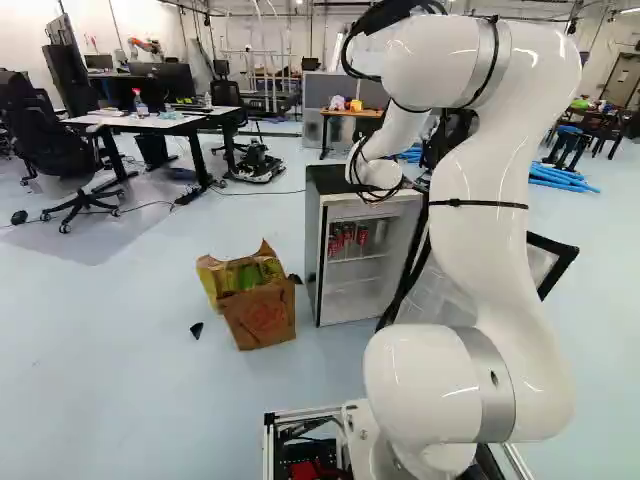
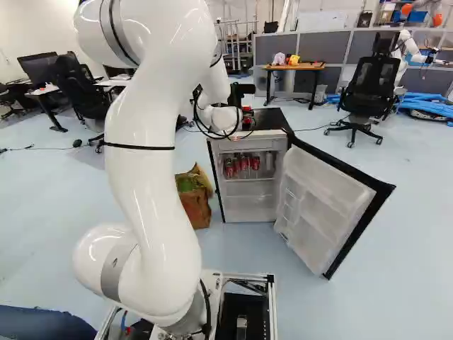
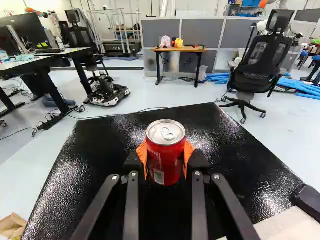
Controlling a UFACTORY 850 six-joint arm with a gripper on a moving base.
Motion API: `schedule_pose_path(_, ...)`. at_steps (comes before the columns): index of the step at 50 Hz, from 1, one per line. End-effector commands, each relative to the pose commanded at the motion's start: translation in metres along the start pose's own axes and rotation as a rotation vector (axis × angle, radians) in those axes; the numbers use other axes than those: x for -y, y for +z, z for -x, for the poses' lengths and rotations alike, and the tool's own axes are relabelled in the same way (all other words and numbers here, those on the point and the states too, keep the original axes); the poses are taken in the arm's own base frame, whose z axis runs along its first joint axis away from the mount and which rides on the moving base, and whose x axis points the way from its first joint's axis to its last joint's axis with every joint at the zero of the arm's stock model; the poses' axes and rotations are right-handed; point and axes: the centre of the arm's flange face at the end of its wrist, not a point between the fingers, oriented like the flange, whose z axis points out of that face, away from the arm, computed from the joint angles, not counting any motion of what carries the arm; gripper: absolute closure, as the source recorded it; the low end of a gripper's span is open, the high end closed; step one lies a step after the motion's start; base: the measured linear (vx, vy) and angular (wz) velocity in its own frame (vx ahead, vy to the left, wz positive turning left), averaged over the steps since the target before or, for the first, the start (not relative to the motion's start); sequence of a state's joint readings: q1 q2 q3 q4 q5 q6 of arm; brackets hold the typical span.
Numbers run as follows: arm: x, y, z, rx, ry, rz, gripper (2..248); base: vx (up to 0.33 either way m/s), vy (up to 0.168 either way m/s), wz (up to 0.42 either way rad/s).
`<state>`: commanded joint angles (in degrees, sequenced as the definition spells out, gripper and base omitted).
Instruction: Grab a drink from the fridge
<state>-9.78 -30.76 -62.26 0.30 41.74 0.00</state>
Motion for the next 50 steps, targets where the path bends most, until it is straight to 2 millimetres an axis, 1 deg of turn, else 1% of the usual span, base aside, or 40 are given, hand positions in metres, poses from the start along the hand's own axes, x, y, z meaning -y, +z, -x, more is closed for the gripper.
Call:
schedule_pose_path(40,0.0000,0.0000,0.0006,0.007,0.000,0.000,158,0.000,0.000,0.000)
schedule_pose_path(41,0.0000,0.0000,0.0006,0.007,0.000,0.000,147,0.000,0.000,0.000)
schedule_pose_path(45,0.0000,0.0000,0.0006,0.007,0.000,0.000,147,0.000,0.000,0.000)
schedule_pose_path(46,0.0000,0.0000,0.0006,0.007,0.000,0.000,115,0.000,0.000,0.000)
schedule_pose_path(50,0.0000,0.0000,0.0006,0.007,0.000,0.000,115,0.000,0.000,0.000)
